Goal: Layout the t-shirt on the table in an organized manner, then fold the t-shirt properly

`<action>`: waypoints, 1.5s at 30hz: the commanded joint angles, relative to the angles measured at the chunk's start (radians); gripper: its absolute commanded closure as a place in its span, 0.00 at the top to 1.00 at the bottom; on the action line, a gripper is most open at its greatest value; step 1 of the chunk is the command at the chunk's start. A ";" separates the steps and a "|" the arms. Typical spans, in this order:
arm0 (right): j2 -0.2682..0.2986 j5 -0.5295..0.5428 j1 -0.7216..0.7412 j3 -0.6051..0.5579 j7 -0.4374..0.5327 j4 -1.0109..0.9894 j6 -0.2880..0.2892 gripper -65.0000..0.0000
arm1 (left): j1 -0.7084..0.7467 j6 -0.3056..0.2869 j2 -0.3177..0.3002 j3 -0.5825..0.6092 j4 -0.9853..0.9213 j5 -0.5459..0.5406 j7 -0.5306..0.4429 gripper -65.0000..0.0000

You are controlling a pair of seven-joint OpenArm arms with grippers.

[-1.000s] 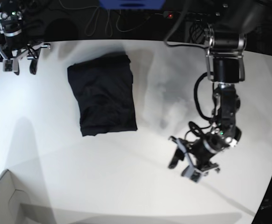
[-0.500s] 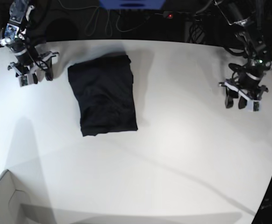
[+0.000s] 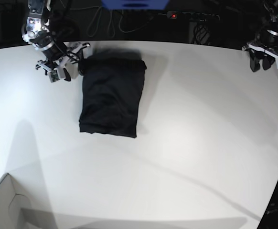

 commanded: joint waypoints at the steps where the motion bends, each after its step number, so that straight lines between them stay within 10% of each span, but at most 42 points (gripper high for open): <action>1: -0.006 -0.009 -0.017 0.002 -0.022 0.016 0.014 0.54 | 0.012 -0.004 -0.012 -0.014 0.022 -0.036 -0.024 0.43; 18: -0.041 -0.004 -0.018 0.355 -0.027 0.120 0.014 0.52 | 0.199 -0.004 0.080 -0.024 0.148 -0.075 -0.024 0.35; 22: -0.075 -0.004 -0.017 0.565 -0.031 0.136 0.014 0.28 | 0.264 -0.004 0.155 -0.029 0.221 -0.075 0.049 0.03; 26: -0.116 -0.004 -0.023 0.709 -0.031 0.111 0.014 0.01 | 0.310 -0.004 0.189 -0.030 0.238 -0.072 0.131 0.02; 29: -0.130 -0.004 -0.065 0.743 -0.031 0.042 0.014 0.00 | 0.322 -0.004 0.203 -0.030 0.191 -0.064 0.138 0.00; 40: -0.099 -0.006 -0.089 0.652 -0.024 -0.432 0.014 0.00 | 0.136 -0.004 0.032 0.086 -0.303 0.099 0.114 0.00; 45: -0.043 -0.009 -0.051 0.456 -0.020 -0.622 0.014 0.00 | -0.035 -0.004 -0.083 0.295 -0.716 0.211 -0.173 0.00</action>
